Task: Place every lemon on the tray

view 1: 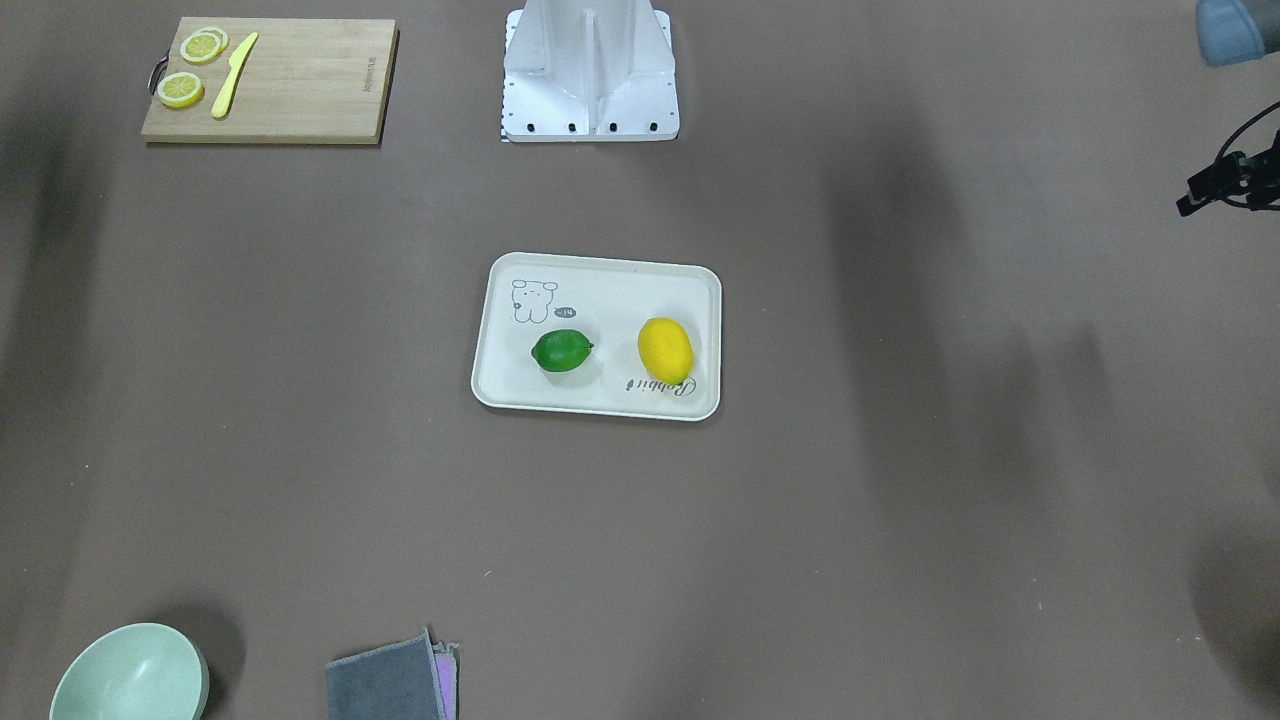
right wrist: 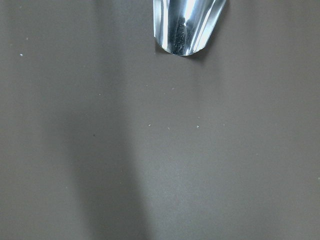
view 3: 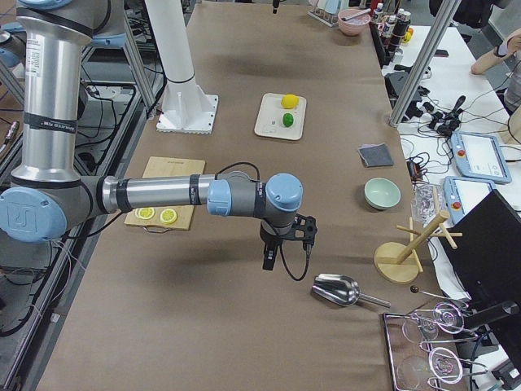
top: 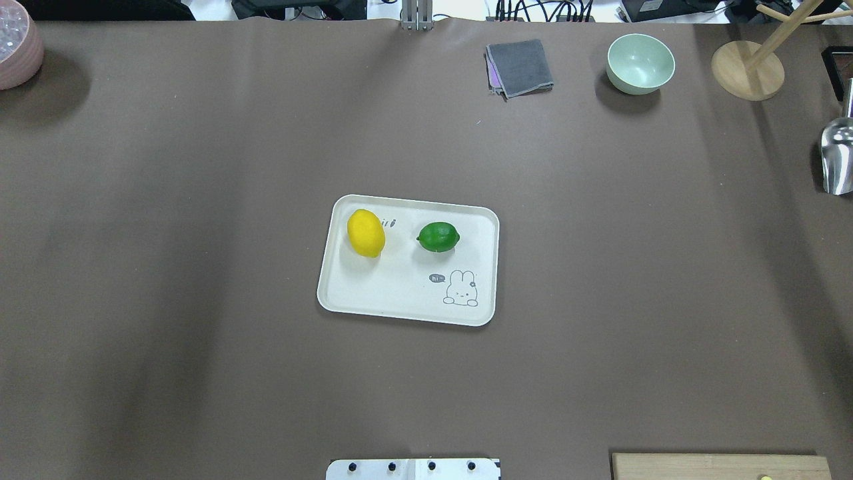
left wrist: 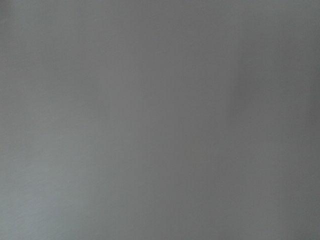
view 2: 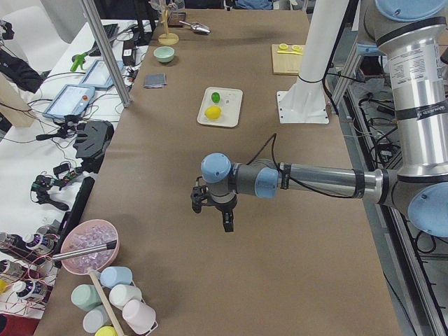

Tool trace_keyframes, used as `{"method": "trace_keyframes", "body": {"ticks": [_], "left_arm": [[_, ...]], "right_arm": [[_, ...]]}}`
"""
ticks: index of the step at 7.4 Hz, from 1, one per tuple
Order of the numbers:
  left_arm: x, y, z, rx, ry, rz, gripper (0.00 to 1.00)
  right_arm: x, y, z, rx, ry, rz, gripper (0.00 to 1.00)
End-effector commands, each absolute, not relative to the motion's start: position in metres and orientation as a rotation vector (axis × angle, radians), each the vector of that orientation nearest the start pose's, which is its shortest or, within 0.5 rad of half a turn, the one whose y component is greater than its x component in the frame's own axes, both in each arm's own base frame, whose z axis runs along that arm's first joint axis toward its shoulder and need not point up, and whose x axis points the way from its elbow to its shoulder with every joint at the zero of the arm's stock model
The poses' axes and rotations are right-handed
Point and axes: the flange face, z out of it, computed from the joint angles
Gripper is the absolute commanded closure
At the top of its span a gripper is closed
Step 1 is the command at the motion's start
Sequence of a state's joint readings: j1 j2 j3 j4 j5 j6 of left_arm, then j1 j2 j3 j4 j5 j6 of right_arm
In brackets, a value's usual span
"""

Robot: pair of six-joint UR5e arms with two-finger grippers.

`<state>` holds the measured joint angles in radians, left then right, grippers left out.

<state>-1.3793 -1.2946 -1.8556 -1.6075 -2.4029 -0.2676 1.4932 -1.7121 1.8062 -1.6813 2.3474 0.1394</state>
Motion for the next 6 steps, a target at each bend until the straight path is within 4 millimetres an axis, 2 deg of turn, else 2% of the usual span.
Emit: {"method": "trace_keyframes", "body": {"ticks": [1,4,6], "left_arm": [[-0.0403,-0.3325,0.664,-0.133,0.877,-0.098,0.02],[-0.0483,-0.3381,0.6675,-0.058,0.824,0.041,0.02],[-0.0481,-0.3348,0.6738,-0.112,0.827,0.019,0.02]], "right_arm": [[0.0308,-0.4309,0.6186,-0.098,-0.767,0.066,0.0],[0.0308,-0.4323,0.6181,-0.096,-0.766,0.065,0.0],[0.0308,-0.433,0.6167,-0.093,-0.766,0.064,0.0]]}}
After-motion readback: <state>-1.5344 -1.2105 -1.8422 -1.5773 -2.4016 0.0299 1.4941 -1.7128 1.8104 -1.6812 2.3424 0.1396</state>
